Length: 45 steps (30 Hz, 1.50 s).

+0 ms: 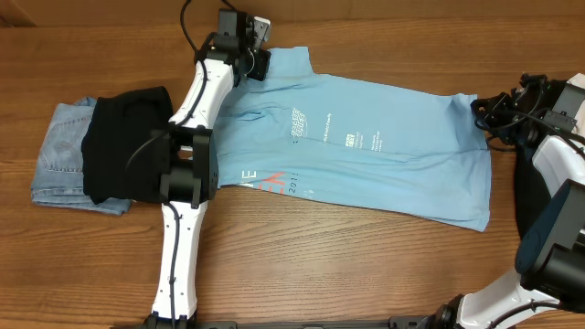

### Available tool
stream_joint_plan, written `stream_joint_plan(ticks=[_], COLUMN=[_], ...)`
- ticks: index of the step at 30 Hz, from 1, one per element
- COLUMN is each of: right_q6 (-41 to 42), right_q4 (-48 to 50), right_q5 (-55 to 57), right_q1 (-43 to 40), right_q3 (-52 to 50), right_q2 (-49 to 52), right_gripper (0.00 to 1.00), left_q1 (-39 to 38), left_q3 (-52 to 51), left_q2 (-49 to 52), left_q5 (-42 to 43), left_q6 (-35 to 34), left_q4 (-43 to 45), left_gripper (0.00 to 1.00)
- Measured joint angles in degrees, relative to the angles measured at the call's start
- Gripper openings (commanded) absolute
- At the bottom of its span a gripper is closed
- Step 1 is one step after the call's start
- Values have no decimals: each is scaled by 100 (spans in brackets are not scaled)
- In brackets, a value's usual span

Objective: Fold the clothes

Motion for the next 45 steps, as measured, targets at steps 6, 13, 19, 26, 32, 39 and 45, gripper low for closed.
stream_joint_plan(ticks=[6, 13, 19, 26, 32, 39, 45], right_q6=[-81, -483, -651, -575, -212, 17, 33], right_q4=[-52, -907, -2057, -3069, -4028, -4253, -4380], right_q5=[0, 330, 992, 1801, 2682, 3178, 3283], right_q1=[0, 0, 0, 0, -2, -146, -151], right_q3=[0, 0, 0, 2, 0, 0, 0], right_q2=[0, -199, -1056, -1825, -1886, -1886, -1886], right_gripper=[4, 4, 4, 4, 4, 4, 4], left_q1=[0, -11, -11, -11, 7, 195, 243], left_q3=[1213, 3189, 4013, 4363, 4002, 2299, 881], left_q2=[136, 136, 136, 133, -188, -1480, -1827], left_q5=[0, 2, 0, -175, -470, -632, -680], left_q6=[-101, -98, -94, 85, 87, 101, 103], left_q4=[-951, -2916, -4767, -6308, -6404, -6417, -6413], left_gripper=[4, 4, 4, 4, 4, 8, 18])
